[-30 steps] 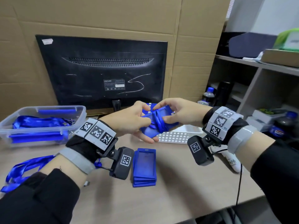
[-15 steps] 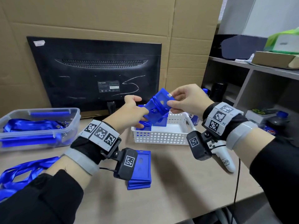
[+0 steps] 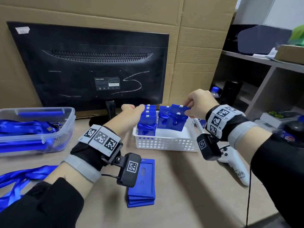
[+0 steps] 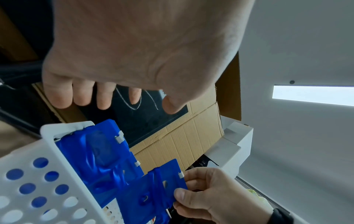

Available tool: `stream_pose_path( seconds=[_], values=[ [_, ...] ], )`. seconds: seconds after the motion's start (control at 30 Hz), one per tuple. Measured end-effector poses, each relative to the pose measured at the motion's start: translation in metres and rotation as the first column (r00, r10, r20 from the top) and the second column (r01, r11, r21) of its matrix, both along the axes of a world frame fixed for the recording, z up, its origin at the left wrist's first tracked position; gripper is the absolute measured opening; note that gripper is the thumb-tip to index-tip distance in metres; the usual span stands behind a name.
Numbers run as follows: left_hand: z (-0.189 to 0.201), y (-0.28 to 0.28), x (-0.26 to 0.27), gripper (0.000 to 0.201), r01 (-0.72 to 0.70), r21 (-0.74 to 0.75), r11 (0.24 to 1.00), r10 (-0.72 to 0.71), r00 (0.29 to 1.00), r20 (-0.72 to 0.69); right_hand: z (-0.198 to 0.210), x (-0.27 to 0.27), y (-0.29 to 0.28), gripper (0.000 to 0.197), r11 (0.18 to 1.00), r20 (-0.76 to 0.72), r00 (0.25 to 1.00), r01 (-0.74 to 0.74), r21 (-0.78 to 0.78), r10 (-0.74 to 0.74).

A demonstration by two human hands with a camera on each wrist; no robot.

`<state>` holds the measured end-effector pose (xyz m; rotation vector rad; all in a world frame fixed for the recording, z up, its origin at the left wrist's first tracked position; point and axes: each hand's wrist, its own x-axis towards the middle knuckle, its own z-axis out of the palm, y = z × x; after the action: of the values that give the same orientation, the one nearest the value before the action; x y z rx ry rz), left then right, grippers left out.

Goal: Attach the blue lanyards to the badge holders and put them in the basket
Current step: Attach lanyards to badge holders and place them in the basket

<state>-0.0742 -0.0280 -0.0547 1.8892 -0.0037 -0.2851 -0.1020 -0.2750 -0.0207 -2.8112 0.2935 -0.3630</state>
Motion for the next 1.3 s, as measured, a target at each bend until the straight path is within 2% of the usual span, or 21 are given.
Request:
stream_pose_path(
  seconds=[0.17,0.47,1.3],
  values=[
    [-0.005,0.000,0.013,0.066,-0.013,-0.031,0.999,0.011,0.998,-0.068,-0.013,0.027,0.003,0.031,1.000,-0.057,0.998,-0.019,-0.015,0.018],
    [-0.016,0.000,0.029,0.075,0.012,-0.115,0.993,-0.030,0.988,-0.152,-0.028,0.059,0.009,0.032,0.999,-0.120,0.992,-0.044,-0.024,0.041],
    [-0.028,-0.002,0.038,0.068,-0.008,-0.083,0.996,-0.008,0.981,-0.191,-0.036,0.072,0.004,0.028,1.000,-0.127,0.992,0.002,-0.023,-0.005]
  ],
)
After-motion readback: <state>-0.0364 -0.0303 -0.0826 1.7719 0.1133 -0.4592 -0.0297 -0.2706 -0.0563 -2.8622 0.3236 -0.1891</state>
